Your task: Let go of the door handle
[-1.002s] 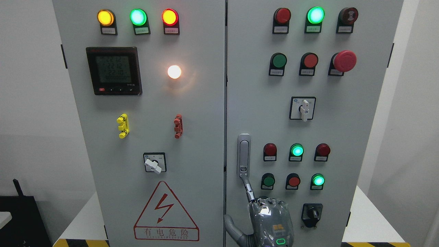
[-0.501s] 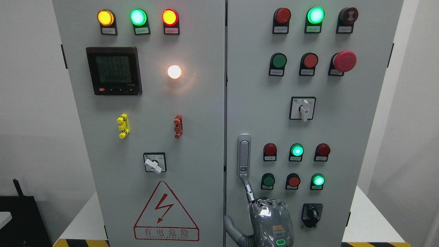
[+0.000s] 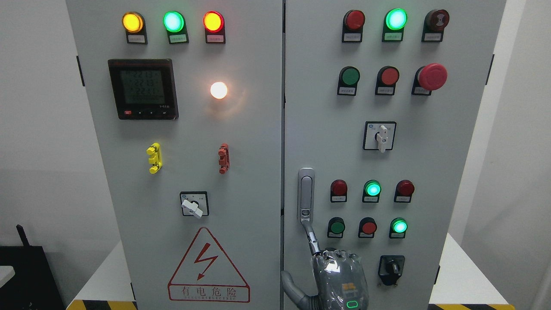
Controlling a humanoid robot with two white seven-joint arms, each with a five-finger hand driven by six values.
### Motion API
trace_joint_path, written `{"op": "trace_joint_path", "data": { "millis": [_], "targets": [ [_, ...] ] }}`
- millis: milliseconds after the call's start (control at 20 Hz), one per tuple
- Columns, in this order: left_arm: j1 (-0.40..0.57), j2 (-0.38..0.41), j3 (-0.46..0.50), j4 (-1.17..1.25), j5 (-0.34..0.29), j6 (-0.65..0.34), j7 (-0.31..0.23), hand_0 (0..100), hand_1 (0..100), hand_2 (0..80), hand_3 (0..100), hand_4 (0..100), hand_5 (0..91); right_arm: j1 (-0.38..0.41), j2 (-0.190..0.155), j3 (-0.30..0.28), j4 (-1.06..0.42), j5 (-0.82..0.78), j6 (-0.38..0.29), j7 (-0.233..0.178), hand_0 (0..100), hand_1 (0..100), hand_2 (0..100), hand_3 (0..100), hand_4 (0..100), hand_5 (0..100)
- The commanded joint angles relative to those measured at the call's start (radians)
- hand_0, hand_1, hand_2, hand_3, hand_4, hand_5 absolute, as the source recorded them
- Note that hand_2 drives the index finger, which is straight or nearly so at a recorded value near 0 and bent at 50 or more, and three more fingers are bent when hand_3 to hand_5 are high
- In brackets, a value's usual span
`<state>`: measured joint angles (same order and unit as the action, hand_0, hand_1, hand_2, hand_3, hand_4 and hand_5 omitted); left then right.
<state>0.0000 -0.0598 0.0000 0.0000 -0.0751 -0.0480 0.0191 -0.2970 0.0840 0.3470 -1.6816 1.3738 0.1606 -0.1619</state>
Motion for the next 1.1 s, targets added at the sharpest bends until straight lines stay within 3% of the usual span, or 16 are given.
{"op": "trace_joint_path", "data": {
  "millis": [0, 1052],
  "targets": [
    [-0.003, 0.000, 0.002, 0.009, 0.000, -0.001, -0.001, 12, 39, 0.0, 0, 0, 0.0, 0.001, 0.000, 0.000, 0.000, 0.001, 0.001, 0.001, 27, 25, 0, 100, 91, 100],
    [-0.003, 0.000, 0.002, 0.009, 0.000, -0.001, 0.001, 12, 39, 0.0, 0, 0, 0.0, -0.004, 0.006, 0.010, -0.009, -0.002, -0.003, -0.010, 27, 24, 0, 100, 91, 100]
  ]
}}
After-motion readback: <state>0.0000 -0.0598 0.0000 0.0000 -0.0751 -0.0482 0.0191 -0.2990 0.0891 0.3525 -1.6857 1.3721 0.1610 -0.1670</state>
